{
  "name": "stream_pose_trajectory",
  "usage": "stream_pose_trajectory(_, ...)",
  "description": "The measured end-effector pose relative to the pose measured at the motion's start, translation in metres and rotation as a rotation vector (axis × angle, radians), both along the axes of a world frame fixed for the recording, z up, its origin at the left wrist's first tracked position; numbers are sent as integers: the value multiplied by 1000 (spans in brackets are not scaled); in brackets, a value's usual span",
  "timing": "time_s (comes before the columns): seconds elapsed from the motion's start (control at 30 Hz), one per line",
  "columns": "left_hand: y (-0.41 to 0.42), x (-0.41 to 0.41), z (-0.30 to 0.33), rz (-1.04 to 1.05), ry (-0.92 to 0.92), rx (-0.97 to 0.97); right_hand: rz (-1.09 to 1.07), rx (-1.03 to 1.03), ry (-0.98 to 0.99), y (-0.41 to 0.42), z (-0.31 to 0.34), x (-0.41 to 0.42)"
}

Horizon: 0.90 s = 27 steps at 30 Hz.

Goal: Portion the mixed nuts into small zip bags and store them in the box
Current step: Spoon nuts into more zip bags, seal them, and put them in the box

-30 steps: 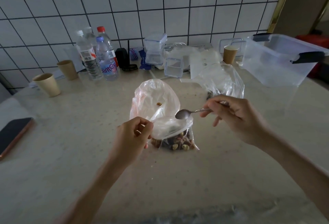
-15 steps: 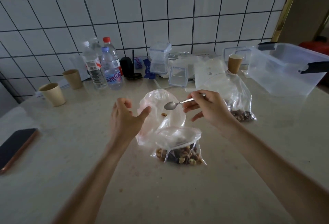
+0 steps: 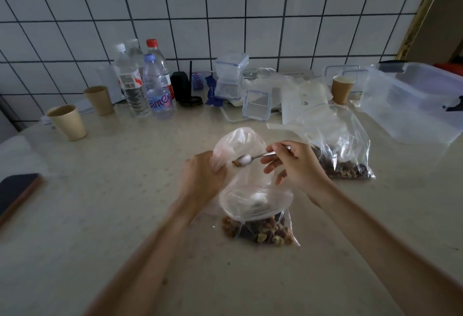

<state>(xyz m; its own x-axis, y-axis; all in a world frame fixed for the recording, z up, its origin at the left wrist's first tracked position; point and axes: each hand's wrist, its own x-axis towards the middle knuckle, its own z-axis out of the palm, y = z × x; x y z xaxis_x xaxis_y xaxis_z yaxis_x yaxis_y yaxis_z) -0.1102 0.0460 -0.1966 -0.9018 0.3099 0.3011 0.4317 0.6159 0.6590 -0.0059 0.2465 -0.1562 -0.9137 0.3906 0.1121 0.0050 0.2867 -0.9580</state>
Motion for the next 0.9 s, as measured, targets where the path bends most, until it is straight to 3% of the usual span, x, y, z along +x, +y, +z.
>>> stream_pose_trajectory(0.33, 8, -9, -9, -58, -50, 147, 11, -385, -180, 1, -2, -12)
stream_pose_trajectory(0.5, 6, -14, -4, -53, -176, 291, 3, -551, -183, 10, -4, -8)
stream_pose_trajectory(0.73, 4, -14, 2, -34, -312, 486, -15, -584, -84, 20, 1, 6)
stream_pose_trajectory(0.9, -1, -12, 9, -13, -258, 420, -18, -539, -45, 25, 16, 21)
